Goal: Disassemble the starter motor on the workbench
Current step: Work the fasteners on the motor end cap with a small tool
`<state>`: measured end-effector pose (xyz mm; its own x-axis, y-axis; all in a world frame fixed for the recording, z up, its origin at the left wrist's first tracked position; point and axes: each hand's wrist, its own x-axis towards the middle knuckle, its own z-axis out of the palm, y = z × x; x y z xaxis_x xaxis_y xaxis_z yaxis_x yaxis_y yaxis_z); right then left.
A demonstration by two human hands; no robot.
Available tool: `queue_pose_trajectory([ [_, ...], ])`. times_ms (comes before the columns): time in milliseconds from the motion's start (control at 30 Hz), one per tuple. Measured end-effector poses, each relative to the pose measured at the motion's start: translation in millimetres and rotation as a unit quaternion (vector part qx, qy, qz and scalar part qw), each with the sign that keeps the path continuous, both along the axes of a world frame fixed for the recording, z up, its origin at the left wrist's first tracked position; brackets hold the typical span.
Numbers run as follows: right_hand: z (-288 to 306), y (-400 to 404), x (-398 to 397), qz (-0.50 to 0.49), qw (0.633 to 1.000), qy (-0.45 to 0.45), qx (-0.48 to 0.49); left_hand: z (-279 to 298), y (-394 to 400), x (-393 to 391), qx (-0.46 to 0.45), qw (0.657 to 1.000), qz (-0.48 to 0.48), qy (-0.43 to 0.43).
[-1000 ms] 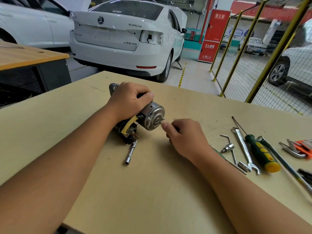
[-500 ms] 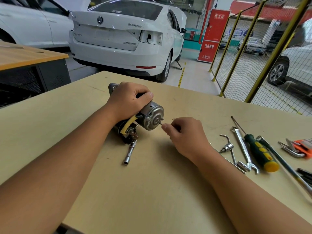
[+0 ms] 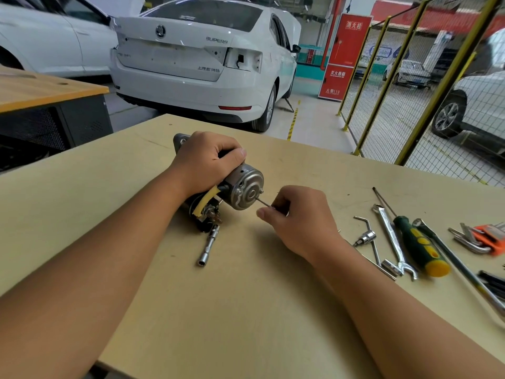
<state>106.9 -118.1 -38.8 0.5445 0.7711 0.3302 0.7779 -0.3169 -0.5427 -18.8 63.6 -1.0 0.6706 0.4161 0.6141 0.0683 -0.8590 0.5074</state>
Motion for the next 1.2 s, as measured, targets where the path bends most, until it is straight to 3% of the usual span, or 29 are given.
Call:
queue_pose_trajectory([
  [100,-0.1,-1.5,-0.7,-0.001,1.000,0.014,0.024,-0.1,0.3,-0.2,0.000,1.000,0.000,-0.001],
  [233,2.6,-1.4,-2.0,0.017,0.998,0.054,-0.019,0.1,0.7,0.4,0.003,1.000,0.001,-0.003],
  [400,1.4,0.3,-0.1,0.007,1.000,0.009,-0.008,-0.2,0.6,0.0,0.002,1.000,0.000,-0.001],
  [500,0.9,-2.1,-0.1,0.006,1.000,0.016,0.021,0.5,-0.3,0.1,0.002,1.000,-0.001,0.001],
  [633,3.6,-2.1,-0.9,0.029,0.998,0.052,-0.022,0.9,-0.9,0.1,0.006,1.000,0.000,-0.003],
  [800,2.5,-1.1,1.2,0.014,1.000,0.010,-0.004,0.2,-0.8,-0.8,0.003,1.000,0.000,-0.001],
  [900,1.5,-2.6,0.4,0.011,1.000,0.016,0.022,0.6,-1.3,-0.2,0.001,1.000,0.000,-0.001],
  [1067,1.7,-1.9,1.3,0.038,0.998,0.040,-0.014,1.0,-1.2,-0.5,0.000,1.000,0.001,-0.001],
  [1200,1.1,-0.2,1.2,0.019,1.000,-0.002,0.010,1.9,-0.9,-0.5,0.000,1.000,0.001,0.000],
])
